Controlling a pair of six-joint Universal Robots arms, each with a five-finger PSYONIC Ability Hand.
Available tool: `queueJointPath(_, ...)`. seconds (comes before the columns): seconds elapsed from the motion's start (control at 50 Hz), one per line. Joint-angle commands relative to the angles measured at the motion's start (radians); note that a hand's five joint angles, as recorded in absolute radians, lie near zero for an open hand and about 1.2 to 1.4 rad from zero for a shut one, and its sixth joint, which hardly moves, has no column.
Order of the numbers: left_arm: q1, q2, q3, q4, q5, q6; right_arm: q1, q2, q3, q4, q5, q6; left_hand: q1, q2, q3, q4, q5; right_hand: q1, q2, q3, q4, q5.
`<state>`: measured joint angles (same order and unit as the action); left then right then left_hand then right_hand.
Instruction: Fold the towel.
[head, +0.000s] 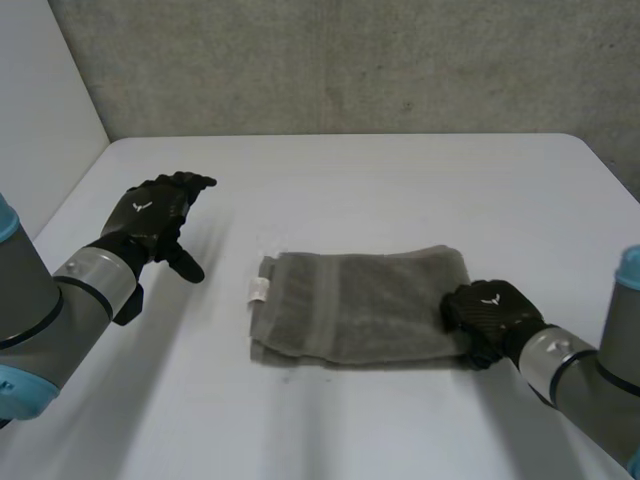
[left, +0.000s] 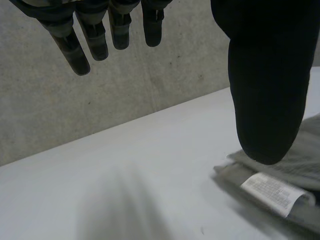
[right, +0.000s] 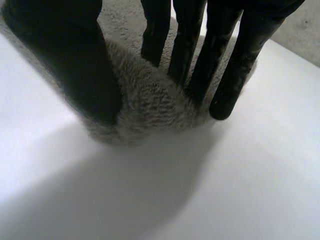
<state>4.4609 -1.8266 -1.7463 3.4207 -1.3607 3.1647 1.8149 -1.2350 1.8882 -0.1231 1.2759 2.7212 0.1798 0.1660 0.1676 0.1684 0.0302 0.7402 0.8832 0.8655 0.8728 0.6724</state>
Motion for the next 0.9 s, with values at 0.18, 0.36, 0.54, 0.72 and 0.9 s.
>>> queueJointPath(0.18, -0.034, 0.016, -0.012, 0.002, 0.0, 0.0, 0.136, -0.015, -0.176, -0.155, 0.037, 0.093, -0.001, 0.012, 0.011, 0.01, -0.026, 0.656, 0.513, 0.531, 0.523, 0.549)
queueJointPath(0.36, -0.034, 0.021, -0.01, 0.0, -0.006, 0.0, 0.533, 0.225, -0.486, 0.028, 0.028, 0.016, -0.001, 0.012, 0.011, 0.01, -0.026, 0.656, 0.513, 0.531, 0.523, 0.549)
queueJointPath(0.54, -0.029, 0.075, 0.013, -0.014, -0.003, -0.008, 0.586, 0.321, -0.54, 0.053, 0.065, -0.094, 0.037, 0.05, 0.049, 0.048, 0.012, 0.322, 0.179, 0.197, 0.19, 0.216)
queueJointPath(0.72, -0.077, 0.079, 0.131, -0.06, -0.008, -0.032, 0.419, 0.088, -0.442, 0.017, 0.157, 0.196, 0.163, 0.176, 0.175, 0.174, 0.138, -0.566, -0.709, -0.691, -0.698, -0.672)
queueJointPath(0.9, -0.272, -0.123, 0.32, -0.193, -0.026, -0.144, 0.21, -0.015, -0.296, 0.052, 0.128, 0.385, 0.198, 0.212, 0.21, 0.209, 0.173, -0.566, -0.709, -0.691, -0.698, -0.672)
